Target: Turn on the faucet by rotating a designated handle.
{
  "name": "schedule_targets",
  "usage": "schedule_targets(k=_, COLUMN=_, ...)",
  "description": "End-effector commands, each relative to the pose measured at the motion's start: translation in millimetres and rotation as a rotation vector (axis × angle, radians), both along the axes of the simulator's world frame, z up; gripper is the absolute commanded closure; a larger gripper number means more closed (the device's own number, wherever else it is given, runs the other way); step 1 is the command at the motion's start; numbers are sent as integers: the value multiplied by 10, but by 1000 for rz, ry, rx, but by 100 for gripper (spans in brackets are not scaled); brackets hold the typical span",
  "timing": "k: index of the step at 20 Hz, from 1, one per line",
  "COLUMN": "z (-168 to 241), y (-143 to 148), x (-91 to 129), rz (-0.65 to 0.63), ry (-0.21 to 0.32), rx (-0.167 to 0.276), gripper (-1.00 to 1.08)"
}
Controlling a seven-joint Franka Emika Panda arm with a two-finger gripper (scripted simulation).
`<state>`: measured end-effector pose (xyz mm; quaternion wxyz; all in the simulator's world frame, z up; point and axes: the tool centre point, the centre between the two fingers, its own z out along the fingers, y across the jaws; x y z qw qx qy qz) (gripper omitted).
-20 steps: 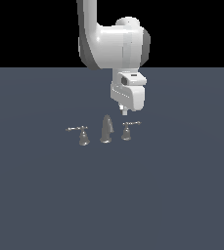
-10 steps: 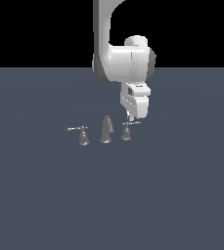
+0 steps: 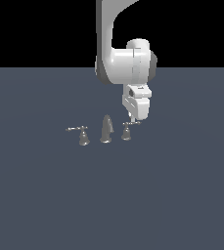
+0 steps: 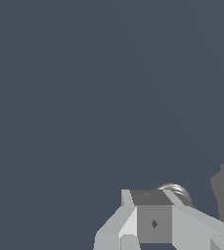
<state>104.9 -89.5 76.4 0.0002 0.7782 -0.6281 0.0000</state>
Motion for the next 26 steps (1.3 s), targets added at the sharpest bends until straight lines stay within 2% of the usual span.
schedule_targets(k=1, z=2, y=-24, x=-27, rz=0, ry=0, rx=0, gripper=108)
schedule_targets(k=11, z=1, y=-253, x=-312, rz=-1, ry=0, rx=0, gripper=108)
schedule_targets(k=13, z=2, y=-161, x=-248, rz=9, ry=-7, rx=3, gripper=108)
schedule_targets(k=26, z=1, y=-207, x=-645, rz=2, ry=-2, rx=1, gripper=108)
